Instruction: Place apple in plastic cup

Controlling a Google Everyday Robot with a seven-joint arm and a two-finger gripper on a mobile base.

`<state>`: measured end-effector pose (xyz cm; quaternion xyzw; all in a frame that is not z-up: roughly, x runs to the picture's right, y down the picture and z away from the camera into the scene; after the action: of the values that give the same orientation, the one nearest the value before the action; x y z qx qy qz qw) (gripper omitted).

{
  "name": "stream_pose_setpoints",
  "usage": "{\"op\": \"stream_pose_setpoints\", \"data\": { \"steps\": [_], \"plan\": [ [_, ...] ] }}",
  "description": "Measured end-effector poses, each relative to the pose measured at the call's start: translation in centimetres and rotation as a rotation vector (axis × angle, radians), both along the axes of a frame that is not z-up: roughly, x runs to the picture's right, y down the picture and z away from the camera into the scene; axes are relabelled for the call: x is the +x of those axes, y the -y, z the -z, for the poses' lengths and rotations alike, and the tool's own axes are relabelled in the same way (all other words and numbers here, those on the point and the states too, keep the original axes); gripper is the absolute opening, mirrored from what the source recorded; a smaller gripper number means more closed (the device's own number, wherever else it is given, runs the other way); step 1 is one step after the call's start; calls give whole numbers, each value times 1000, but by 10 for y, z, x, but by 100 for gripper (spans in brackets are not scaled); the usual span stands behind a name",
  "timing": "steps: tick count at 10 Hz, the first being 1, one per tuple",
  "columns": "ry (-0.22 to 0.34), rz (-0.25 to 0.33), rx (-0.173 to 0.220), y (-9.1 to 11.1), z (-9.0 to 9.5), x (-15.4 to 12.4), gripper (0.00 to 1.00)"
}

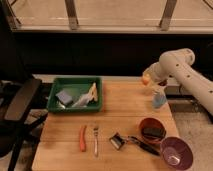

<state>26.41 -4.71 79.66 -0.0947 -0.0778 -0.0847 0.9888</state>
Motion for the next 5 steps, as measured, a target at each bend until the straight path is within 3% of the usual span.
{"op": "stream_pose_setpoints", "data": {
  "steps": [5],
  "plan": [
    [-77, -76, -30, -26, 1, 31, 2]
  ]
}}
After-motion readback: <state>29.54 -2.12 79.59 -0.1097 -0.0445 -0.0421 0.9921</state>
